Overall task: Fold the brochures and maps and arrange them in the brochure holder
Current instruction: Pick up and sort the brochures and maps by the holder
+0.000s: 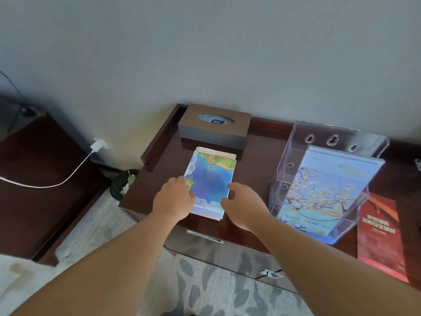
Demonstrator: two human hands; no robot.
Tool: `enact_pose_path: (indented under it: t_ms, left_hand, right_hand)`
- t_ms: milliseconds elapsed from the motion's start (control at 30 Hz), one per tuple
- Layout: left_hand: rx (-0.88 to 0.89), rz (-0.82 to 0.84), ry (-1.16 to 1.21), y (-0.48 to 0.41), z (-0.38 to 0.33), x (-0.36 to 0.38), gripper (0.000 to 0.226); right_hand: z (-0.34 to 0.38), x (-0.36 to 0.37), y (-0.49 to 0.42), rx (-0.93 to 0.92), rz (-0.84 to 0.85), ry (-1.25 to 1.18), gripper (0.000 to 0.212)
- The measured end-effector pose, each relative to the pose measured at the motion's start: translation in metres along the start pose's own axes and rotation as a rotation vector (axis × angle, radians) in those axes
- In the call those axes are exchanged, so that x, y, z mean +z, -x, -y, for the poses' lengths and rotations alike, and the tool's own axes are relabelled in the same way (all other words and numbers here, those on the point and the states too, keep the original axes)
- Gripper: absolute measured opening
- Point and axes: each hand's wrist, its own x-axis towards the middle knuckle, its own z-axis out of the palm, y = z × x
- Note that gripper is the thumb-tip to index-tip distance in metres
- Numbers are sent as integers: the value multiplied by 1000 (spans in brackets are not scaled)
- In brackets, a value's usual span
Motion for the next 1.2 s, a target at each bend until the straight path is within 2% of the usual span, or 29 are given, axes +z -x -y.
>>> enact_pose_path:
  t_ms: [100, 333, 367, 467, 600, 733, 800, 867, 1000, 1067, 1133, 1200]
  left_hand:
    - [-59, 27, 39, -27, 5, 5, 32]
    - [-103, 97, 74, -65, 15, 21, 42]
    - [-108, 97, 76, -67, 16, 22, 43]
    - [-114, 82, 92, -69, 16, 22, 42]
    - [-128, 9, 174, -62, 13, 17, 38]
    - [-86, -5, 451, -56, 6, 13, 10]
    - [-8, -14, 596, -54, 4, 6, 6]
    - [65, -26, 687, -52, 3, -8, 7]
    - [138, -91, 793, -47, 3, -43, 9]
    - [168, -119, 835, -39, -2, -57, 10]
    - [197, -131, 868, -25, -11, -67, 10]
    - [229, -130, 912, -7, -23, -76, 11]
  right_hand:
    - [7, 10, -17, 104, 27, -85, 47]
    - [23, 29, -32, 173, 39, -134, 8]
    - [25, 30, -32, 190, 23, -154, 6]
    - [28, 31, -33, 191, 43, -136, 18]
    - [31, 30, -28, 204, 59, -134, 4]
    - [33, 29, -19, 236, 88, -176, 16]
    - [33, 26, -13, 216, 59, -188, 12]
    - [31, 16, -7, 222, -38, -246, 36]
    - [30, -22, 6, 185, -300, -238, 74]
    - [32, -44, 14, 155, -371, -245, 89]
    - [33, -62, 24, 115, -418, -290, 86]
    - [34, -76, 38, 71, -474, -339, 64]
